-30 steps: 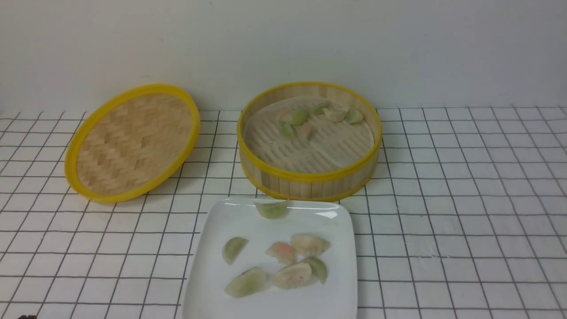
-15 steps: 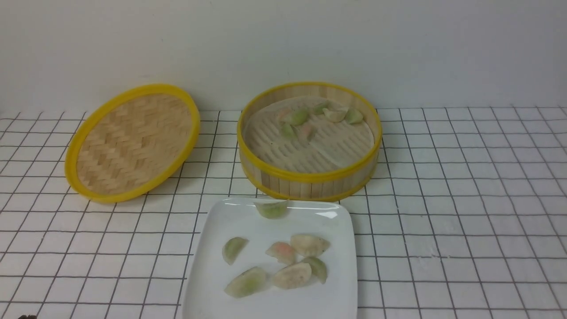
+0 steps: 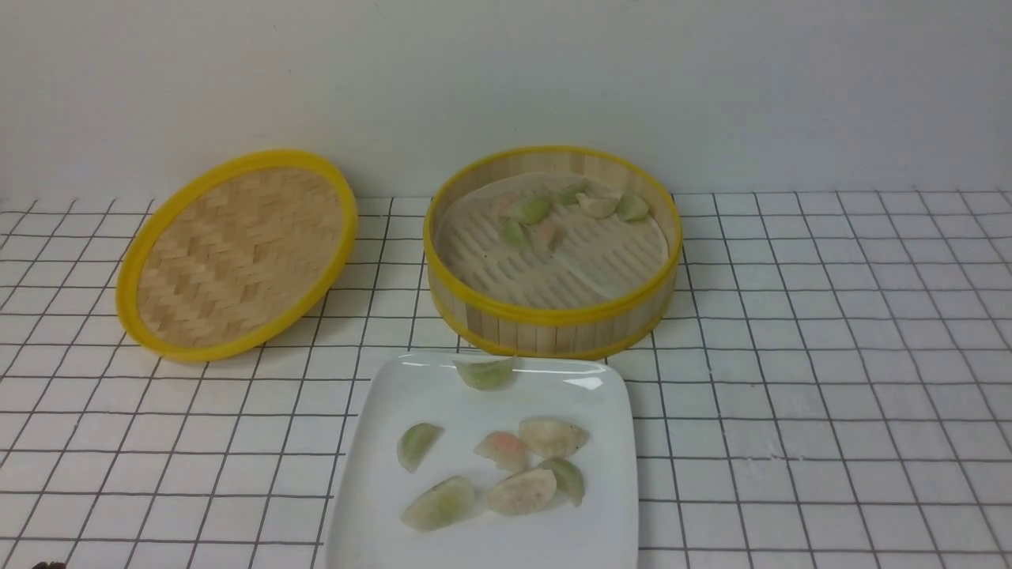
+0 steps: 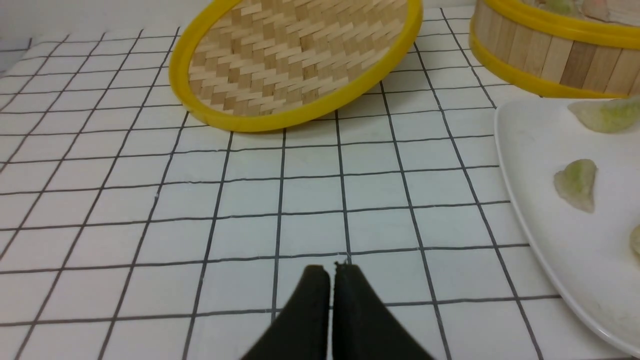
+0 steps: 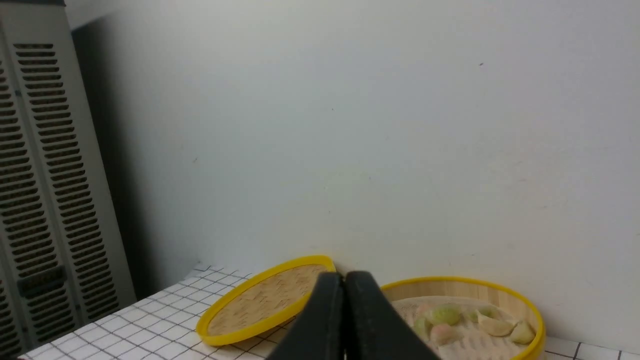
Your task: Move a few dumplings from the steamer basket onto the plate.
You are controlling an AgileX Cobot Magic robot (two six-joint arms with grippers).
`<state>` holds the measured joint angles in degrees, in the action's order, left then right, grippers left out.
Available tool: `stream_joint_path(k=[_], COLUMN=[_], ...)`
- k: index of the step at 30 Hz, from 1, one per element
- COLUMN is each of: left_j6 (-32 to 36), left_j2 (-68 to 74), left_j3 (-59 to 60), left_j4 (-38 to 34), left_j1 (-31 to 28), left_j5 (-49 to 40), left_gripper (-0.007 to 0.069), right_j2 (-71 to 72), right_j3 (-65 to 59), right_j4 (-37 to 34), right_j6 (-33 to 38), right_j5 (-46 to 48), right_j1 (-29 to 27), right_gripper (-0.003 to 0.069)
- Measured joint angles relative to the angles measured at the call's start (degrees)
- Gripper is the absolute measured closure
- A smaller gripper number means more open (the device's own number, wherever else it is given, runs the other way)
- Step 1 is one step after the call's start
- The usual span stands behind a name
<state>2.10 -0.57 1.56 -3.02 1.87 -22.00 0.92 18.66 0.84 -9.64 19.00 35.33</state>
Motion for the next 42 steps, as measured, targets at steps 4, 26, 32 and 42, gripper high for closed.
stream_joint_path(k=[4, 26, 32, 42], left_j6=[0.0, 0.0, 0.0, 0.0], left_j2=[0.0, 0.0, 0.0, 0.0], left_j3=[0.0, 0.0, 0.0, 0.0], left_j4=[0.0, 0.0, 0.0, 0.0], left_j1=[0.0, 0.0, 0.0, 0.0], left_j5=[0.0, 0.0, 0.0, 0.0], left_gripper=[0.0631, 0.0631, 0.0631, 0.0631], right_j2=[0.0, 0.0, 0.0, 0.0], right_j3=[-0.9, -20.1, -20.1, -20.1], right_j4=[-5.2, -3.6, -3.6, -3.6], right_j6=[5.8, 7.2, 7.2, 7.2], right_j5=[0.2, 2.3, 2.5, 2.5], right_j1=[0.0, -32.3, -32.5, -32.5], right_gripper=[0.0673, 0.0673, 0.0673, 0.0673])
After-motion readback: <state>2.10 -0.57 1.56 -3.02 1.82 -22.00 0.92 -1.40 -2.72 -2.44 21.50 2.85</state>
